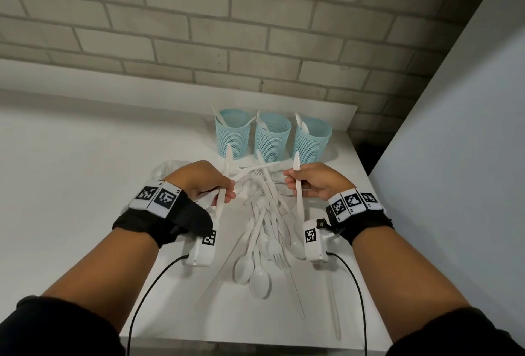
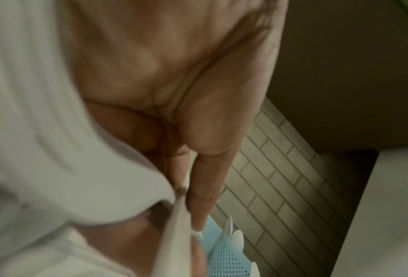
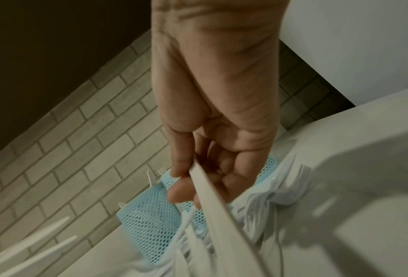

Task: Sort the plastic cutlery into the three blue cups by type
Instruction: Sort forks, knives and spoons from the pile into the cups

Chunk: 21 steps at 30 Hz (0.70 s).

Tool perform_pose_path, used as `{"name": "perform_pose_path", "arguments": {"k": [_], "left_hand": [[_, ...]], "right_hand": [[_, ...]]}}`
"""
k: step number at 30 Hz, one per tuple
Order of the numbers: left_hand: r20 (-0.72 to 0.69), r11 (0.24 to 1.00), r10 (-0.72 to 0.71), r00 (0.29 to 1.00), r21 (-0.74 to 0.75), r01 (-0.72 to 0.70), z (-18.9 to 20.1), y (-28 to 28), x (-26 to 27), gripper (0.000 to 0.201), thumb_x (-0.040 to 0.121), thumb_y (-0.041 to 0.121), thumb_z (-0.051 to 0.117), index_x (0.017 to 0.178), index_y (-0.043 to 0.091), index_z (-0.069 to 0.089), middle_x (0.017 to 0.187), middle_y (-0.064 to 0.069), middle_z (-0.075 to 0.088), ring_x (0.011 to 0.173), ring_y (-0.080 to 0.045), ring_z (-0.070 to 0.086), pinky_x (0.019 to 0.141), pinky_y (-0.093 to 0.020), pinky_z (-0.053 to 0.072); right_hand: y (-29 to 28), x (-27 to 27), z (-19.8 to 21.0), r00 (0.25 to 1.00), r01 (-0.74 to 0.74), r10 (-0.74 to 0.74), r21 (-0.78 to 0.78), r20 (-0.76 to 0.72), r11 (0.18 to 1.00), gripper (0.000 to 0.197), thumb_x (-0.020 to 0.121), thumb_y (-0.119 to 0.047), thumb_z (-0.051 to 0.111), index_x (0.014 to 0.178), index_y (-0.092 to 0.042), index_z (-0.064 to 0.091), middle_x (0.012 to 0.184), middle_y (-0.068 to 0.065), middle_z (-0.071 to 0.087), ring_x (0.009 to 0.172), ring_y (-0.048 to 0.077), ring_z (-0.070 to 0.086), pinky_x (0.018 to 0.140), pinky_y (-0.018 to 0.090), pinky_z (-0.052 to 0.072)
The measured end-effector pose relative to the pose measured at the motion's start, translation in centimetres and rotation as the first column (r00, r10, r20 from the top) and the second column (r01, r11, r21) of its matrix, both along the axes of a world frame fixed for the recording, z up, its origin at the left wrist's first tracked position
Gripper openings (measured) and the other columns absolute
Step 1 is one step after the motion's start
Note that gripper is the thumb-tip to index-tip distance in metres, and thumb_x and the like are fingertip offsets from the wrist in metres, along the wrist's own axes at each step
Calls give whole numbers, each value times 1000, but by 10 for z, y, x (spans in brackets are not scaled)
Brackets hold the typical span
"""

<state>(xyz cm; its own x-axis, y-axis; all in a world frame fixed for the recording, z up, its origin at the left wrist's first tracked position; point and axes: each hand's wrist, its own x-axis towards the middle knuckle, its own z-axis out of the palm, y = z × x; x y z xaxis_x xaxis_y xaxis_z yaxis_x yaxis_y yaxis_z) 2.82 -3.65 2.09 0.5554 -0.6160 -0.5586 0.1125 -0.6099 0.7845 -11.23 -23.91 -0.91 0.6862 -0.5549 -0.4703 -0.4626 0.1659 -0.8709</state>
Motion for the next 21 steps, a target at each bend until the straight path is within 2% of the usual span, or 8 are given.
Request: {"name": "perform_pose_path", "arguments": {"k": [4,6,8,11,13,16,19,21], "left_hand": [[24,1000,23,999,-8,-23,3,5,6,12,88,4,60,89,-8,62,58,-9,69,44,-12,62,71,-29,53],[24,999,28,999,-22,-28,3,7,8,13,88,4,61,91,-8,62,60,-9,69,46,-12,62,76,-30,53],[28,998,23,999,-52,-21,3,7,8,15,88,5,62,94,-8,62,67,-10,70,49,-12,63,74,-28,53],[56,996,2,998,-93,3,-3,4,1,12,89,8,61,91,-4,63,74,-9,68,49,-9,63,60,-21,52],[71,992,-9,997,-126,18,-7,0,-4,10,90,9,59,89,-1,63,73,-8,66,48,-8,62,55,-20,50],[43,984,-26,999,-173,33,-13,-8,-13,12,92,7,55,99,-2,60,74,-9,64,55,-13,59,55,-21,46],[27,976,-34,999,-216,39,-13,-17,-21,9,91,6,56,95,0,60,72,-9,62,52,-11,58,47,-19,45],[32,969,-51,998,-240,57,-14,-23,-24,8,90,6,56,91,1,62,69,-7,62,46,-8,58,48,-19,45]], "right_hand": [[2,4,-1,995,17,-18,11,101,1000,15,98,-17,46,96,-12,60,87,6,68,79,17,66,78,33,54],[6,8,-2,987,39,-41,14,158,999,18,100,-21,42,96,-16,59,86,5,66,78,17,65,77,32,53],[11,14,-3,979,51,-49,-7,196,999,21,101,-23,40,96,-21,60,85,4,63,79,15,62,81,33,51],[15,18,1,971,59,-46,-49,235,997,23,101,-23,39,97,-24,61,81,2,58,77,13,58,83,35,50],[13,16,8,952,98,-82,-41,295,994,22,101,-22,38,100,-21,61,76,1,54,70,13,53,73,30,48],[3,11,17,932,117,-96,-38,350,992,21,101,-18,39,104,-15,60,70,2,47,60,10,45,58,23,42],[-2,5,20,953,83,-46,-112,299,990,18,98,-13,45,105,-15,61,69,0,46,56,7,40,50,17,38],[-3,1,21,972,53,-15,-158,234,986,17,96,-10,49,108,-11,60,68,-1,46,54,7,39,46,16,36]]}}
